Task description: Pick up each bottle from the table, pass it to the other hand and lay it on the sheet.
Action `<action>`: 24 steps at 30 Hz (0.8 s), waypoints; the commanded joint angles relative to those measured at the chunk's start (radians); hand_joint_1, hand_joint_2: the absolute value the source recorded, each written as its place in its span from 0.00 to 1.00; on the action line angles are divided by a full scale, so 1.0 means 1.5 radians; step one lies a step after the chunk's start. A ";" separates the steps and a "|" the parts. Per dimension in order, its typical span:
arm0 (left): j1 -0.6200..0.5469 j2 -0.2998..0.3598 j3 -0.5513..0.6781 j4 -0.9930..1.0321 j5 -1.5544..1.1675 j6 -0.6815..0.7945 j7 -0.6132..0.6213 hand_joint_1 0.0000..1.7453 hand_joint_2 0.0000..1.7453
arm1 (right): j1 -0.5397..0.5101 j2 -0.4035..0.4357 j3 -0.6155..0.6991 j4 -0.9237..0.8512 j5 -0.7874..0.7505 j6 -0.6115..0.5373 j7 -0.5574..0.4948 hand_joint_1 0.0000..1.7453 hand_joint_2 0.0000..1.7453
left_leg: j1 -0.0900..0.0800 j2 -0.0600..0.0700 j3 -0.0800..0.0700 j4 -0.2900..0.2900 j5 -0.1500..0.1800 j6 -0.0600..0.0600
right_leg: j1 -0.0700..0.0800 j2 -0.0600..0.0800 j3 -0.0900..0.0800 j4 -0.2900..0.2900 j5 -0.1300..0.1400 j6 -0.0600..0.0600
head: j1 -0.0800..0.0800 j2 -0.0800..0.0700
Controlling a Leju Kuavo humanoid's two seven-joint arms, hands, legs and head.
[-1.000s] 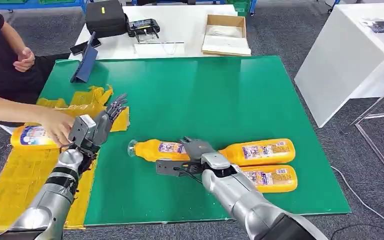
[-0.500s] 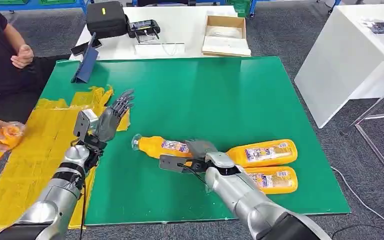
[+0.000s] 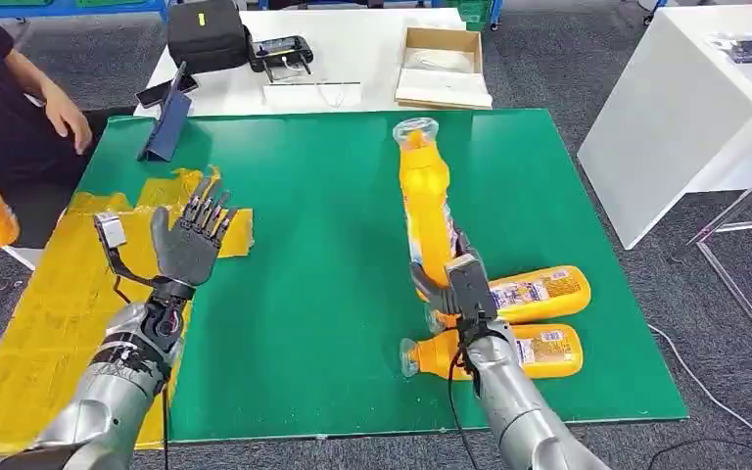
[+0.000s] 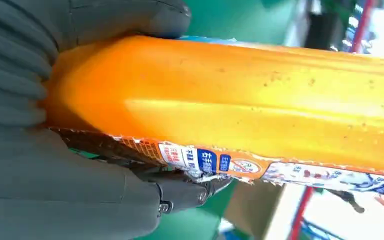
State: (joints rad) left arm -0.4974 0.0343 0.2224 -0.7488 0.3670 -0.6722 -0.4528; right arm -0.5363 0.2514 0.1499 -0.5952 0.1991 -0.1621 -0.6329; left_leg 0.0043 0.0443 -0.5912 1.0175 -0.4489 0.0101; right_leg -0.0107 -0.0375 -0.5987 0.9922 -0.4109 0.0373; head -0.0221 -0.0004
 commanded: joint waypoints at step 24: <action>0.159 -0.067 -0.173 -0.148 0.235 -0.131 0.106 0.00 1.00 | 0.041 0.039 0.219 -0.118 0.018 0.184 0.093 1.00 1.00 | 0.001 -0.002 -0.001 0.000 0.000 0.000 | 0.000 0.002 -0.001 0.000 0.000 -0.001 | 0.000 0.000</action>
State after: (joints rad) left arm -0.2854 -0.0587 0.0657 -0.8708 0.6576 -0.8484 -0.3178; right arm -0.4362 0.3265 0.3413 -0.7908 0.2366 0.0728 -0.5150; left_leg 0.0044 0.0444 -0.5948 1.0174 -0.4489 0.0101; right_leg -0.0107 -0.0374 -0.6027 0.9921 -0.4110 0.0372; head -0.0218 -0.0004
